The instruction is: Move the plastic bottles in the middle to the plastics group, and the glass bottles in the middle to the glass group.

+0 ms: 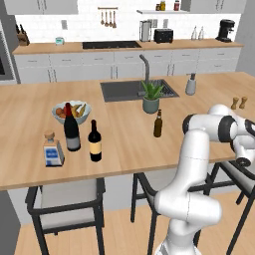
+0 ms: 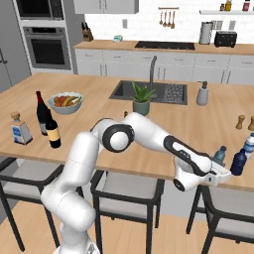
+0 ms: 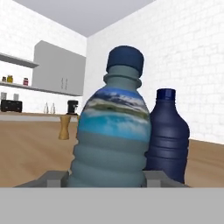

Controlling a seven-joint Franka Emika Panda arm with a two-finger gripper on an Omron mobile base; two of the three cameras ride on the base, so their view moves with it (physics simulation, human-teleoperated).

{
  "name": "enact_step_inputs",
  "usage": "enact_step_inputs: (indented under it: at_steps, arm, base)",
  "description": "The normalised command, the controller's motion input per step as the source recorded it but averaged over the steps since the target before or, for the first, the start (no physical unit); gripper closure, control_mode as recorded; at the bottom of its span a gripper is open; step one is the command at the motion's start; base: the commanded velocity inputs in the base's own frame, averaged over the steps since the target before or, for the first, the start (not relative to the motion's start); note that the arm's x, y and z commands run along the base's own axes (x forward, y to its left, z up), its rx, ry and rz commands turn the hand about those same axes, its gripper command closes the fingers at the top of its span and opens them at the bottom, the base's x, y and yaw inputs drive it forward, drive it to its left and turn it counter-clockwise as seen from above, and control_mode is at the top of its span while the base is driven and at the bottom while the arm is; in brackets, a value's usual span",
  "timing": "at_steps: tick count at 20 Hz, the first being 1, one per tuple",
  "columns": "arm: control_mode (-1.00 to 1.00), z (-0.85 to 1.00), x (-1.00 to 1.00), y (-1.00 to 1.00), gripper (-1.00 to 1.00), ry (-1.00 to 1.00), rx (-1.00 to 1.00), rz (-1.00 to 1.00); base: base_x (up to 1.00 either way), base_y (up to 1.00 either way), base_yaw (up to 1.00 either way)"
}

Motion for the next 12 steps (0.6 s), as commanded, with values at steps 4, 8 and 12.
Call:
enact_step_inputs:
  at_steps: [4, 8, 12]
  arm:
    - [-1.00, -0.40, -0.19, 0.13, -1.00, -0.06, -0.01, -0.02]
    - [-1.00, -0.32, -0.17, 0.14, -1.00, -0.09, -0.01, -0.02]
    - [-1.00, -0.12, 0.00, 0.06, -1.00, -0.07, -0.01, -0.02]
  base:
    - [0.00, 0.00, 0.00]
    - [0.00, 0.00, 0.00]
    - [0.00, 0.00, 0.00]
